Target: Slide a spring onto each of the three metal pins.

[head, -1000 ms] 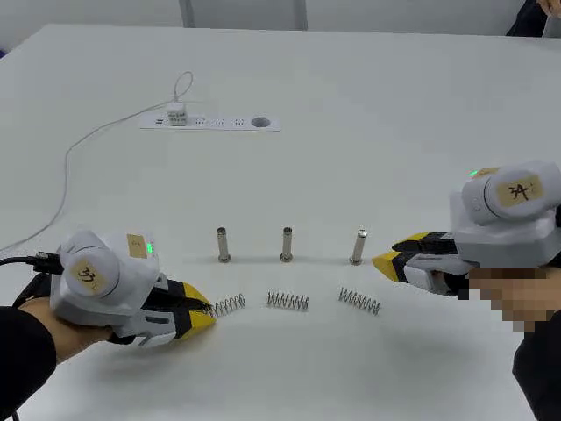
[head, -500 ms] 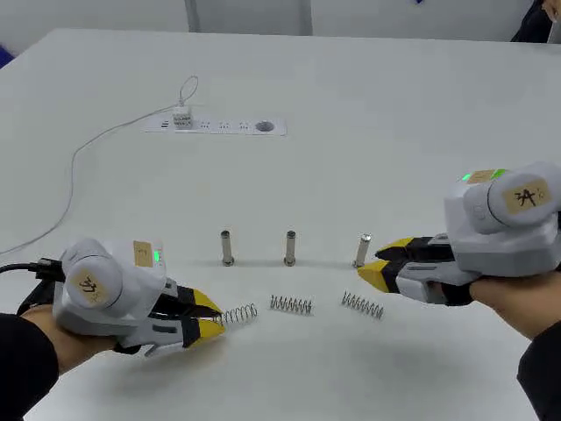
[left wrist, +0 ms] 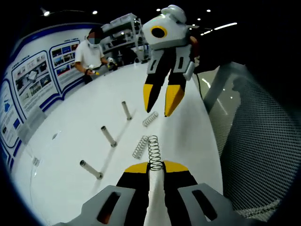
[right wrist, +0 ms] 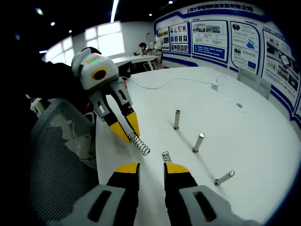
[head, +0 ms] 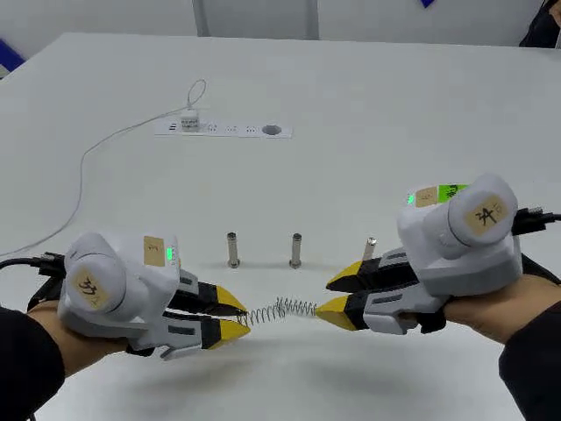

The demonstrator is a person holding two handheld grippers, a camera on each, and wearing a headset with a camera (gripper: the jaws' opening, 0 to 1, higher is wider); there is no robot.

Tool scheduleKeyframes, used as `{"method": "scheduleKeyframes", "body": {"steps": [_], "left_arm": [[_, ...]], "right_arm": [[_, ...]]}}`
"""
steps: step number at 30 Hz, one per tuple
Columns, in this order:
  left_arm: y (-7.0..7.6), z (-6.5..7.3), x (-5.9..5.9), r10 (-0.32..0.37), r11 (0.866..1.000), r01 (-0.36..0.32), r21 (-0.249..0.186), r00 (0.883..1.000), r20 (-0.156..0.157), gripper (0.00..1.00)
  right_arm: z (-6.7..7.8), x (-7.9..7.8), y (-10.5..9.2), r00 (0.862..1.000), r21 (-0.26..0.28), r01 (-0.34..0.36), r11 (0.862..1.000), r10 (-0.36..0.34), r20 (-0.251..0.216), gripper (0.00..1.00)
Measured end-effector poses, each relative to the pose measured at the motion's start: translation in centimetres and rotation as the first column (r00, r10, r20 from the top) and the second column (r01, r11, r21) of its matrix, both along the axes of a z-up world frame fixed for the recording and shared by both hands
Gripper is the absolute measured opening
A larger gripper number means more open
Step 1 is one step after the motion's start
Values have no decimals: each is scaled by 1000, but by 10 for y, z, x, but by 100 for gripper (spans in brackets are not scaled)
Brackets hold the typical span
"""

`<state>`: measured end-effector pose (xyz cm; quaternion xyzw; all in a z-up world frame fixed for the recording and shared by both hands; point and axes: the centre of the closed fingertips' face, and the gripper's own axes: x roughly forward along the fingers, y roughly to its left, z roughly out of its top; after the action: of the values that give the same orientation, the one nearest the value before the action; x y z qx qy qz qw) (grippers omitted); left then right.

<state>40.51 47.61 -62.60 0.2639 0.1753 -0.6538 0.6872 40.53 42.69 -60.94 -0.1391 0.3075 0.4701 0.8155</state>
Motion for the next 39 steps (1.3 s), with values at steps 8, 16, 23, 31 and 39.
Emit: {"method": "scheduleKeyframes", "body": {"steps": [8,16,23,31,39], "left_arm": [[-15,22,-14,-55,997,56,-53,998,13,10],[-24,30,-22,-87,994,88,-72,996,23,10],[-24,28,-24,-91,993,92,-73,996,17,10],[-25,26,-23,-83,994,84,-68,996,17,10],[-27,25,-25,-83,994,84,-73,996,12,10]], "right_arm": [[2,-6,8,999,29,-40,999,40,-8,21],[3,-14,12,996,45,-79,996,80,-25,17],[8,-18,14,995,63,-89,994,91,-33,13],[25,-23,23,992,79,-123,989,125,-20,12],[27,-25,30,983,-14,-184,983,184,-6,12]]}}
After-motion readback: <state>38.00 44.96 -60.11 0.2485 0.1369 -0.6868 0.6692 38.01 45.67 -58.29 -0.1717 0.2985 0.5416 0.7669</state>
